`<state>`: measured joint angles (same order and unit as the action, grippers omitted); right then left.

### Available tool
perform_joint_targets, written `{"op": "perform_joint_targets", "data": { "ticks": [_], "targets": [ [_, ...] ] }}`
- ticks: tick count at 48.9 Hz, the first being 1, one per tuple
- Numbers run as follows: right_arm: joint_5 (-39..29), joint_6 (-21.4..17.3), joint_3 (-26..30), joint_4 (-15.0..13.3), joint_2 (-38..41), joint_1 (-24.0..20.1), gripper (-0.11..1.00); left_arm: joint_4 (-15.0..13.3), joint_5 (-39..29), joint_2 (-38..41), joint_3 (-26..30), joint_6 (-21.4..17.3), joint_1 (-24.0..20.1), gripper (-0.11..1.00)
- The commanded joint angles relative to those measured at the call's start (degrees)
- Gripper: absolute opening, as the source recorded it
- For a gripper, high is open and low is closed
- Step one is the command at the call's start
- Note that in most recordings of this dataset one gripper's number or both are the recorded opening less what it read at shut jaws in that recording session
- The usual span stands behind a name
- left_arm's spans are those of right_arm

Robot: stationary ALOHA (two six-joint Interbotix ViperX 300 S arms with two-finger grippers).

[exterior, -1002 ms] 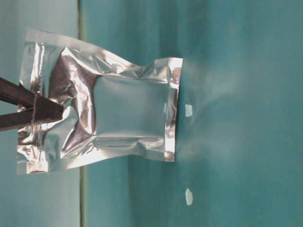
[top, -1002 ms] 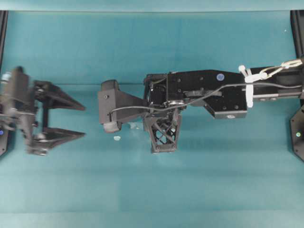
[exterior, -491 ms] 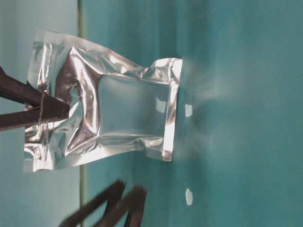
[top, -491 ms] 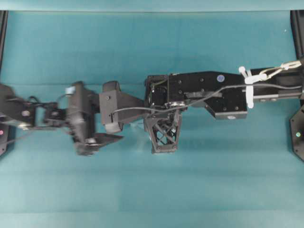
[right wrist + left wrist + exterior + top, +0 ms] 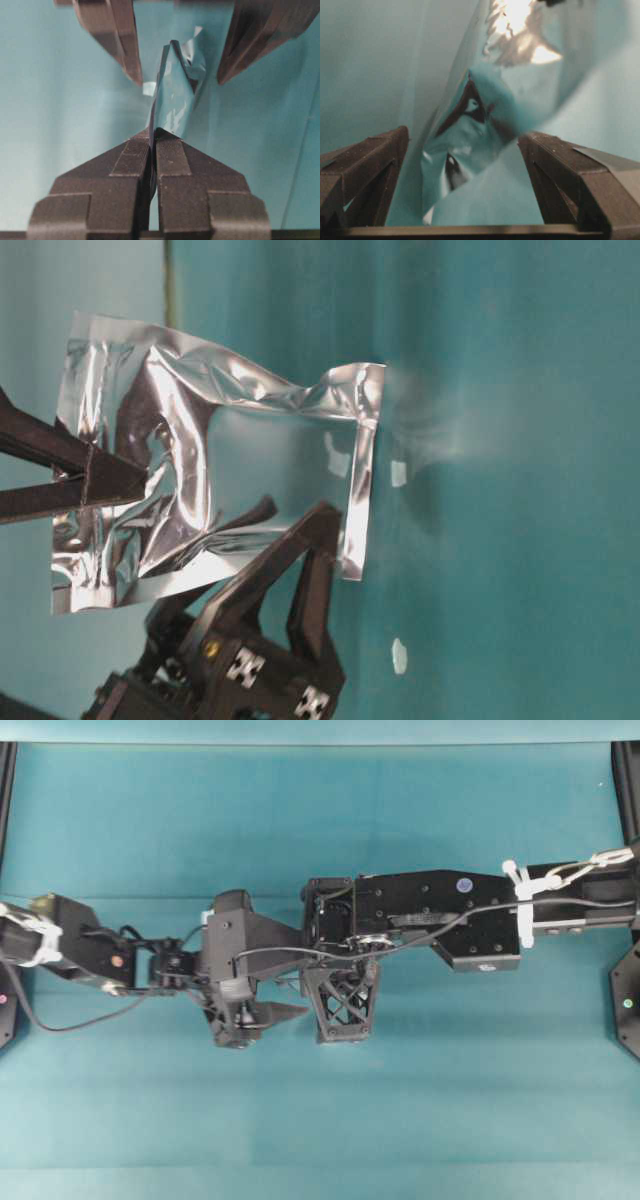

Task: Hand over the silver zip bag and make it stand upright.
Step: 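Move the left gripper rightward to the bag's lower edge, then close the left gripper on the bag's lower edge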

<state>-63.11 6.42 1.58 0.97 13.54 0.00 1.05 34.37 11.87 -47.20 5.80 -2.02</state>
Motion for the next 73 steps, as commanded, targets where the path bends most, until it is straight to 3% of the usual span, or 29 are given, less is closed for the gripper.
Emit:
{"op": "perform_joint_targets", "data": {
  "ticks": [1,24,28,35,38,73],
  "targets": [
    [0.35,0.53,0.09,-0.09,-1.14,-0.18,0.02,0.18,0.70,0.97,1.76,-0.09,-0.09,0.96],
    [1.49,0.09,-1.05,-0.09,-1.41,-0.09,0.02,0.18,1.67,2.37,2.90,0.09,-0.35,0.90],
    [1.49,0.09,-1.14,-0.09,-1.41,-0.09,0.02,0.18,1.93,2.37,2.90,0.09,-0.35,0.81],
    [1.49,-0.18,-1.32,-0.09,-1.49,0.00,0.02,0.18,1.93,2.37,2.81,-0.18,-0.18,0.48],
    [1.49,-0.18,-1.41,-0.09,-1.49,0.18,0.02,0.18,2.02,2.37,2.64,-0.26,-0.18,0.40],
    [4.04,0.18,-2.90,-0.09,-2.11,1.58,0.02,0.18,1.93,2.37,2.20,0.62,0.88,0.35]
  ]
}}
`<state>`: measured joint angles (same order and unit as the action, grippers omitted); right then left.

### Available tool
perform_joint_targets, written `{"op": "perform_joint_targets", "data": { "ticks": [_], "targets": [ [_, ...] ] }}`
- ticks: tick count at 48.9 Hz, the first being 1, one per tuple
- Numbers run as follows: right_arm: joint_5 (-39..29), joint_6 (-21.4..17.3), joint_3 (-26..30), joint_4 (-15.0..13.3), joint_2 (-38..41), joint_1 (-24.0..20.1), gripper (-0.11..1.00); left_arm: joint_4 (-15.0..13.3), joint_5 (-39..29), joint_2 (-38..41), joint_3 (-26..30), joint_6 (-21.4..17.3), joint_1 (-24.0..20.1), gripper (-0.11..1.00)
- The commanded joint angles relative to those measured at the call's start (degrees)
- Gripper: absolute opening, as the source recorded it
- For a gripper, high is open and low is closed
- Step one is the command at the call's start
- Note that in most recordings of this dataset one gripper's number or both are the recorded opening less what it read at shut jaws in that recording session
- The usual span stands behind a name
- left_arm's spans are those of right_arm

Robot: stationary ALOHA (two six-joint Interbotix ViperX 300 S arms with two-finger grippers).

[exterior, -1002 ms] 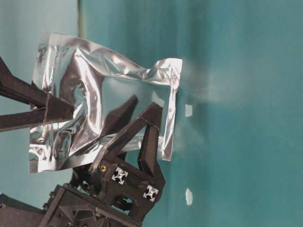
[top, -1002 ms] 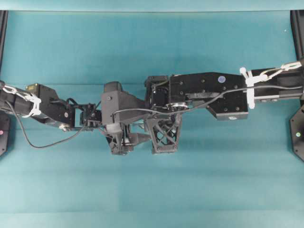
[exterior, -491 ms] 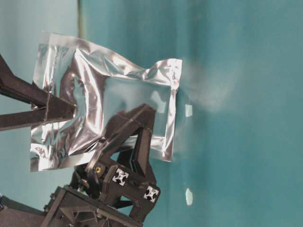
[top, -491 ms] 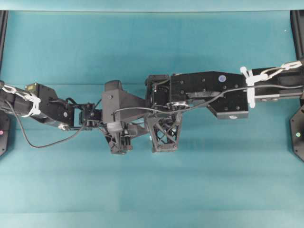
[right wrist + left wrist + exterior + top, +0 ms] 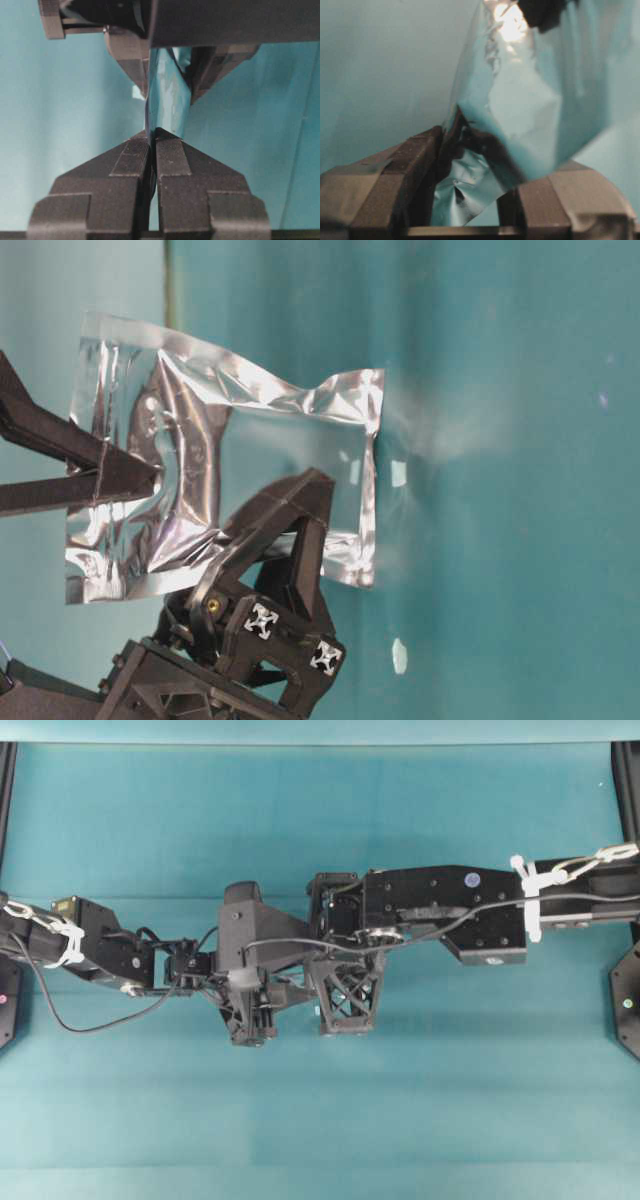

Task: Hand over the silver zip bag and make it stand upright.
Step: 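Close the left gripper on the bag's lower edge, then open the right gripper and retract the right arm rightward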

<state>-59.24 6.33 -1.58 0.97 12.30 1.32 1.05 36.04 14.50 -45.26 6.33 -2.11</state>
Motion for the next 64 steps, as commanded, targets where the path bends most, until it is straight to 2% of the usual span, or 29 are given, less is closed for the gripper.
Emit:
{"op": "perform_joint_targets", "data": {
  "ticks": [1,5,8,17,22,43,55,64],
  "targets": [
    [0.18,0.35,0.26,-0.09,-0.88,0.26,0.03,0.18,0.26,-0.26,0.26,0.09,0.97,0.35],
    [0.18,0.44,0.35,-0.09,-0.88,0.26,0.09,0.18,0.18,-0.35,0.26,0.09,0.97,0.35],
    [0.18,0.44,0.26,0.09,-0.88,0.26,0.20,0.18,0.18,-0.35,0.26,0.00,0.97,0.35],
    [0.00,0.79,0.26,-0.18,-1.14,0.00,0.73,0.18,0.18,-0.35,0.26,-0.09,0.97,0.32],
    [0.26,0.70,0.26,-0.44,-1.85,0.00,0.91,0.18,0.18,-0.35,0.26,-0.26,0.97,0.32],
    [1.41,-0.70,-2.90,-0.62,-8.44,0.26,0.91,0.18,0.09,-0.35,0.18,-0.44,0.70,0.32],
    [6.77,-2.90,-7.21,-0.53,-16.08,0.00,0.91,0.18,0.09,-0.53,0.09,-0.44,0.70,0.30],
    [12.22,-4.57,-12.48,-0.53,-21.62,-0.09,0.91,0.18,0.09,-0.53,0.09,-0.09,0.62,0.30]
  ]
}}
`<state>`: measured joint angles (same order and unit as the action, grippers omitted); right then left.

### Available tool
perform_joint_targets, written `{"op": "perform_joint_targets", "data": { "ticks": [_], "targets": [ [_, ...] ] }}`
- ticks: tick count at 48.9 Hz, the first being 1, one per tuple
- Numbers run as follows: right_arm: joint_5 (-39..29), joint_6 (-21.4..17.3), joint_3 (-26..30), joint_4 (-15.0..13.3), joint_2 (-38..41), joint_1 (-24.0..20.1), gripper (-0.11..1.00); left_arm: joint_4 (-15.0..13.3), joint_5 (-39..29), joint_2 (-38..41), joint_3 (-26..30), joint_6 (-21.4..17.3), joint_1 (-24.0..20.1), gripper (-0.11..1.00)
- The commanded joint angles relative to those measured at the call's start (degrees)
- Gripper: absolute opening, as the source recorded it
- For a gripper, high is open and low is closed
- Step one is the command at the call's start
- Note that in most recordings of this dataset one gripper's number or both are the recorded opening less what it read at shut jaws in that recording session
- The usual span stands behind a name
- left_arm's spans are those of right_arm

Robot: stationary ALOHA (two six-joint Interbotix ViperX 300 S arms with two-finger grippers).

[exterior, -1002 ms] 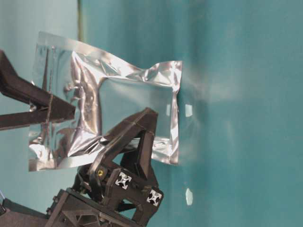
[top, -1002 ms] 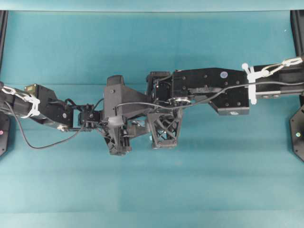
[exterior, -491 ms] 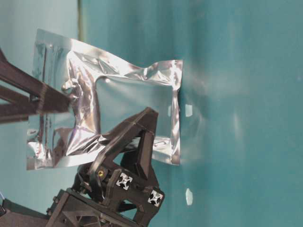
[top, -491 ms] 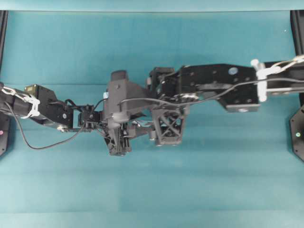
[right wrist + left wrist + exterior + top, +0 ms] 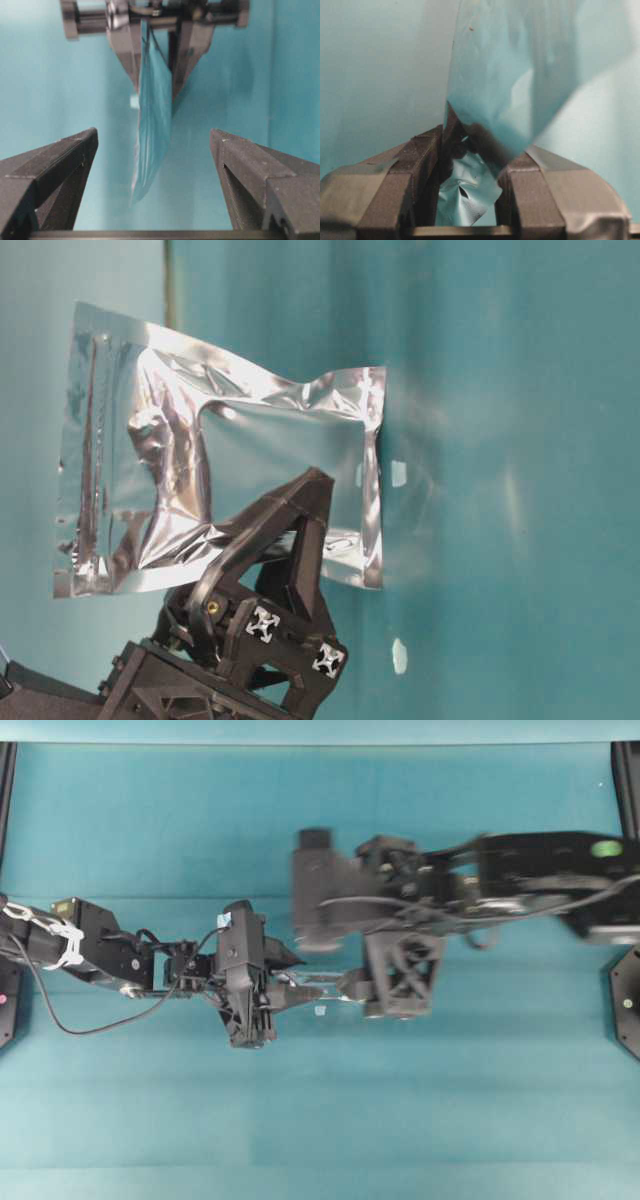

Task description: Hand over the silver zip bag and make it stand upright.

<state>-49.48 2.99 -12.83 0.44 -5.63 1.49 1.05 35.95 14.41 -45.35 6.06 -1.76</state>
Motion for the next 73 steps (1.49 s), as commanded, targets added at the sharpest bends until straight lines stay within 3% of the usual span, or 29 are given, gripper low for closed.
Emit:
{"op": "perform_joint_targets", "data": {
  "ticks": [1,10,23,39,73],
  "targets": [
    [3.25,-1.58,-2.02,-0.09,-4.31,-0.26,0.91,0.18,0.18,-0.44,0.09,0.18,0.26,0.30],
    [12.57,-4.83,-10.11,-0.09,-10.72,-0.44,0.91,0.18,0.18,-0.53,0.00,0.26,0.26,0.30],
    [25.40,-5.36,-20.04,0.00,-19.34,-0.70,0.90,0.18,0.18,-0.62,-0.09,0.35,0.26,0.30],
    [25.58,-5.71,-25.84,0.00,-23.38,-0.62,0.90,0.18,0.18,-0.88,-0.97,0.53,0.35,0.30],
    [28.13,-5.71,-27.16,0.00,-23.99,-0.62,0.90,0.09,0.18,-0.97,-0.97,0.44,0.26,0.29]
  ]
}}
